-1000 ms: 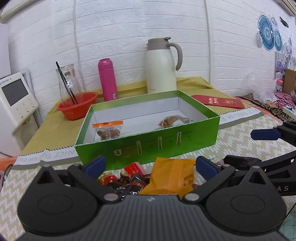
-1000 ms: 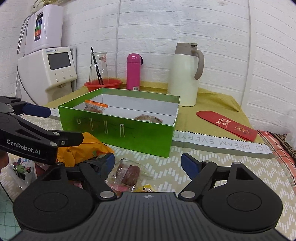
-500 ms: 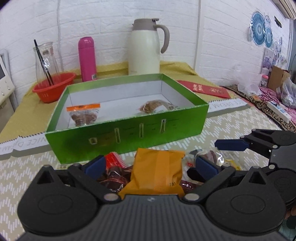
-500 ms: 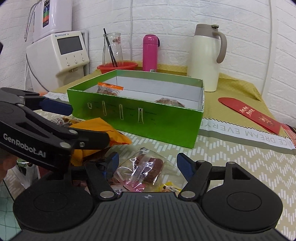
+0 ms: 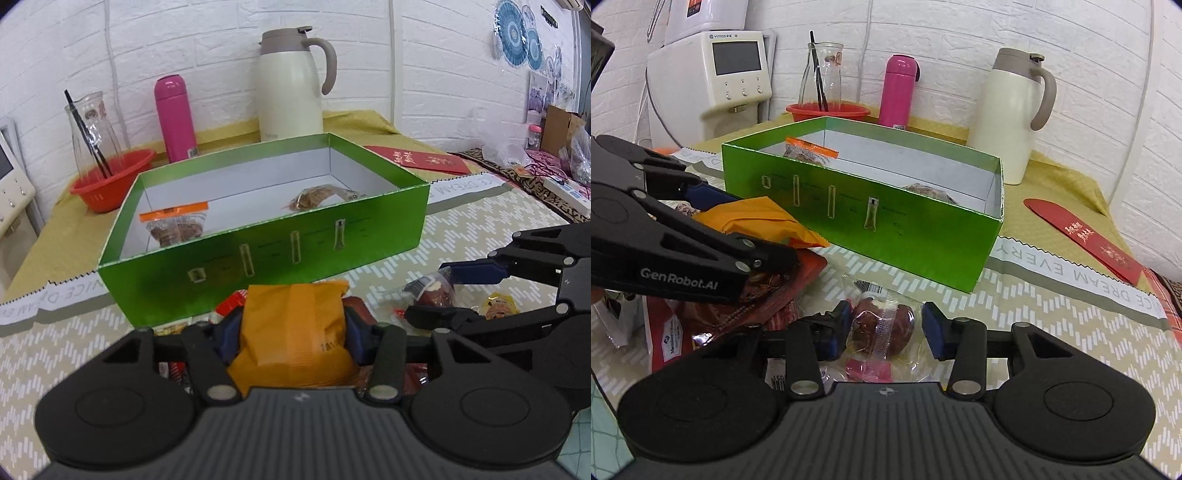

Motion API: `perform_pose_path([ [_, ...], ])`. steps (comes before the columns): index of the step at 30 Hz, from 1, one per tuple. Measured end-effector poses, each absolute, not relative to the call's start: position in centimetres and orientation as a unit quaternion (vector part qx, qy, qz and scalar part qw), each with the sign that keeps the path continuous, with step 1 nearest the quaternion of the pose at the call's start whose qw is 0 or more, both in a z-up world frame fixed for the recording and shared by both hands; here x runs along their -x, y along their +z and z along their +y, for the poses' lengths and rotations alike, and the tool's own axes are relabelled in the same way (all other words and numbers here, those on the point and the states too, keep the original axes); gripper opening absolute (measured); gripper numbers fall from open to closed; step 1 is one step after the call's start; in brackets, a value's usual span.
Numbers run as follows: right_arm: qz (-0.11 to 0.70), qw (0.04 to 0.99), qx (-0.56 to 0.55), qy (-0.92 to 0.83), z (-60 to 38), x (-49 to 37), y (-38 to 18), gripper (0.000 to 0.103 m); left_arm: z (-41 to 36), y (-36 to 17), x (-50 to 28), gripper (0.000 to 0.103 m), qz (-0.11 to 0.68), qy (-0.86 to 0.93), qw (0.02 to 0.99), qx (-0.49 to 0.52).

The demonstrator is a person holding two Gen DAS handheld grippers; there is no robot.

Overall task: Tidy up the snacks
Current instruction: 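Grasp the orange-wrapped pastry with the left gripper while the right grasps a clear date bag, then lower both held snacks into the green box and release them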

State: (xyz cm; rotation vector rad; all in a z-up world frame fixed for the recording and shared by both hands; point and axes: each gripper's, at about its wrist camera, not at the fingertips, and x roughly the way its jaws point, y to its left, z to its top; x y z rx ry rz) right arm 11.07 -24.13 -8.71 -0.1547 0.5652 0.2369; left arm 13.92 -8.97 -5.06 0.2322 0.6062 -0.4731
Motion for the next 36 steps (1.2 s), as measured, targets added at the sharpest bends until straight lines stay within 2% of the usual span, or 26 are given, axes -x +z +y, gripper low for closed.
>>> perform_pose_path([
  [15,0.183,0.979,0.037,0.079,-25.8,-7.2,-4.9,0.070,-4.9,-1.1,-11.1,0.049,0.243,-0.183,0.951,-0.049],
  [20,0.187,0.978,0.030,0.085,-25.5,-7.7,-3.5,0.071,-4.3,0.0,-11.1,0.049,0.237,-0.146,0.960,-0.038],
  [27,0.245,0.967,-0.002,0.065,-25.2,-10.4,-3.2,0.071,-3.9,0.3,-11.9,0.049,0.235,-0.124,0.964,-0.024],
  [36,0.216,0.976,0.001,0.032,-24.6,-13.3,-0.6,0.071,-5.2,1.8,-16.4,0.049,0.209,-0.097,0.973,-0.028],
])
